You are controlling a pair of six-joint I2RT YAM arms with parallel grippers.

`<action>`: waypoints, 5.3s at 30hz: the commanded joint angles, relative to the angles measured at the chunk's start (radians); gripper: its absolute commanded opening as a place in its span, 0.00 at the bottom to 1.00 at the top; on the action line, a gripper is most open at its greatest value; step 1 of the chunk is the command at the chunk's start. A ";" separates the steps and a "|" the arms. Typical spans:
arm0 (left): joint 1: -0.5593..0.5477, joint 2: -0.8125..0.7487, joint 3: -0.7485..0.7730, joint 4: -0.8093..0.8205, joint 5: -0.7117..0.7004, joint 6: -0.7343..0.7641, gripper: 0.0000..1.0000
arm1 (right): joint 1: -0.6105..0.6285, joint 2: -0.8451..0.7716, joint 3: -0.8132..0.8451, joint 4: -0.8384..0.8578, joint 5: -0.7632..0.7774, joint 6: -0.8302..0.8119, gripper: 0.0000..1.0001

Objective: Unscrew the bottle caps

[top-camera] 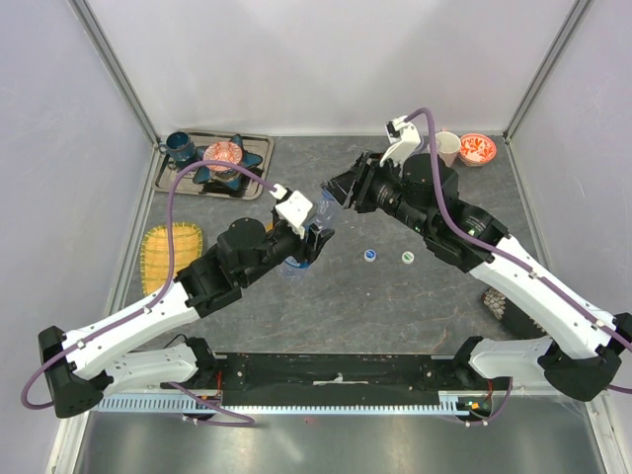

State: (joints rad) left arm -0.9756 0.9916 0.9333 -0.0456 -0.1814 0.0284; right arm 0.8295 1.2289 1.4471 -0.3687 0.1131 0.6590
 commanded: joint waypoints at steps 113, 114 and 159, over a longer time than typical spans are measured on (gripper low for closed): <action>-0.029 0.015 0.053 0.024 -0.119 0.096 0.44 | 0.013 0.052 0.156 -0.035 0.036 -0.044 0.74; -0.031 0.015 0.053 0.024 -0.119 0.097 0.44 | 0.013 0.055 0.154 -0.035 0.034 -0.044 0.73; 0.067 -0.093 0.149 -0.066 0.876 -0.053 0.43 | 0.013 -0.071 0.078 0.079 -0.683 -0.412 0.00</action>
State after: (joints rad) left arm -0.9527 0.9012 0.9741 -0.1028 0.0673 0.0620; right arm 0.8364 1.1969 1.5150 -0.3546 -0.2066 0.4263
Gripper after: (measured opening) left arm 0.586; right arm 0.422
